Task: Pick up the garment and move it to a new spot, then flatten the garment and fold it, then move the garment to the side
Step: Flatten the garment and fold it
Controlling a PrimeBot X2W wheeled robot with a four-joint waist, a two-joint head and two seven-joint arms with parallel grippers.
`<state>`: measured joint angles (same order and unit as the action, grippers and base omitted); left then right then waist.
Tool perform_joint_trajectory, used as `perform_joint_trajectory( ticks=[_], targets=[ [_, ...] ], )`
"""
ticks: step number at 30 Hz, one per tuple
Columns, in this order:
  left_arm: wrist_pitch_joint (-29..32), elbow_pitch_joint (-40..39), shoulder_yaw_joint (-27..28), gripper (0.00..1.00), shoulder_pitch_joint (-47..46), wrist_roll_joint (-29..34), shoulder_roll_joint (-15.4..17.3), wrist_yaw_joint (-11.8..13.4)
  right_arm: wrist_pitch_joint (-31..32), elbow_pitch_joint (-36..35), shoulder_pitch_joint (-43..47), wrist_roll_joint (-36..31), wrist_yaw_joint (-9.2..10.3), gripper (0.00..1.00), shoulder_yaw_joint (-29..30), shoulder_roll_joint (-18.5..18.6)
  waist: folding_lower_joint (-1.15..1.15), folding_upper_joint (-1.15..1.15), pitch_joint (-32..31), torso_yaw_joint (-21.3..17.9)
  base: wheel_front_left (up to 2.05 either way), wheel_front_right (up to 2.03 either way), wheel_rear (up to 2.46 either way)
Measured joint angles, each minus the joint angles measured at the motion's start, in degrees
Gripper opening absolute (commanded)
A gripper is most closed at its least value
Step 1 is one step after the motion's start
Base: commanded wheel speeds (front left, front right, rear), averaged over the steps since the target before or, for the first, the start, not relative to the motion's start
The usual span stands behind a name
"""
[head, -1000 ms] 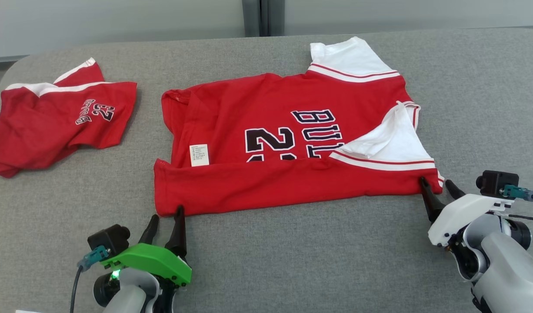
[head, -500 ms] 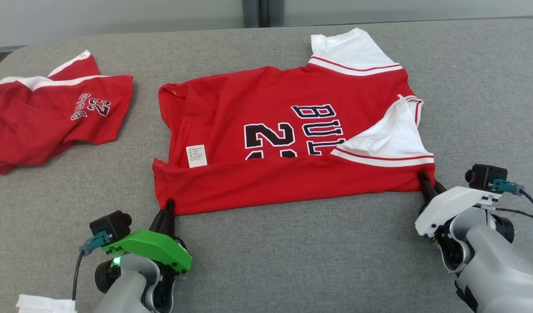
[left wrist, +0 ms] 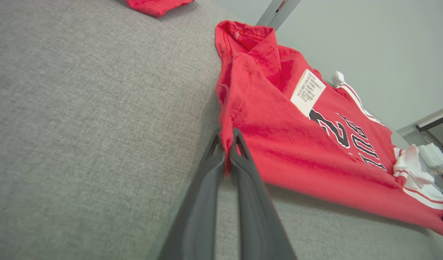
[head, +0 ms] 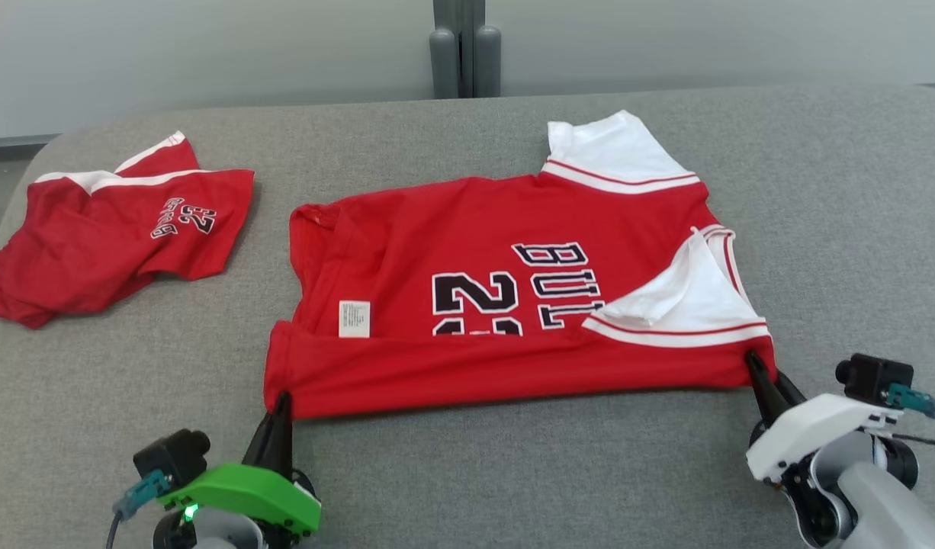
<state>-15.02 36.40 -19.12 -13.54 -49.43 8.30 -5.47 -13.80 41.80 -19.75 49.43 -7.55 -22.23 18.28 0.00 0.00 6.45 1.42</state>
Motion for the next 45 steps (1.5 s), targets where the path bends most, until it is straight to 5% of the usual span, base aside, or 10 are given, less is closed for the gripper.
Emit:
perform_joint_trajectory(
  ticks=[13,14,15,16,33,45],
  targets=[
    [0.0,-10.5,-1.2,0.0,13.9,2.6,0.3,4.6,2.0,-14.1,19.0,-0.4,0.0,0.0,8.0,0.5,0.0,0.0,-1.6,0.4,0.0,0.0,0.0],
    [0.0,-10.7,-1.3,0.16,14.1,2.8,0.3,4.9,2.2,-14.6,19.6,-1.0,0.0,0.27,8.7,0.3,0.0,0.0,-1.7,0.3,0.0,0.0,0.0],
    [0.0,-11.1,-1.3,0.97,14.2,3.0,0.3,5.2,2.3,-15.4,20.1,-1.5,0.0,0.87,9.7,-0.2,0.0,0.0,-1.8,0.3,0.0,0.0,0.0],
    [0.0,-11.5,-1.2,1.0,14.2,3.4,0.3,5.5,2.4,-16.0,20.4,-2.2,0.0,1.0,10.7,-0.6,0.0,0.0,-1.9,0.3,0.0,0.0,0.0],
    [-0.1,-22.1,9.6,1.0,12.2,17.9,0.8,7.5,-0.1,-28.9,19.1,-21.6,0.03,1.0,19.5,-7.3,0.0,0.0,-5.8,0.4,0.0,0.0,0.0],
    [-0.1,-24.6,14.3,1.0,11.2,30.0,-0.7,4.0,-1.2,-36.1,20.4,-30.9,0.03,1.0,22.1,-12.7,0.0,0.0,-6.1,0.6,0.0,0.0,0.0]
  ],
)
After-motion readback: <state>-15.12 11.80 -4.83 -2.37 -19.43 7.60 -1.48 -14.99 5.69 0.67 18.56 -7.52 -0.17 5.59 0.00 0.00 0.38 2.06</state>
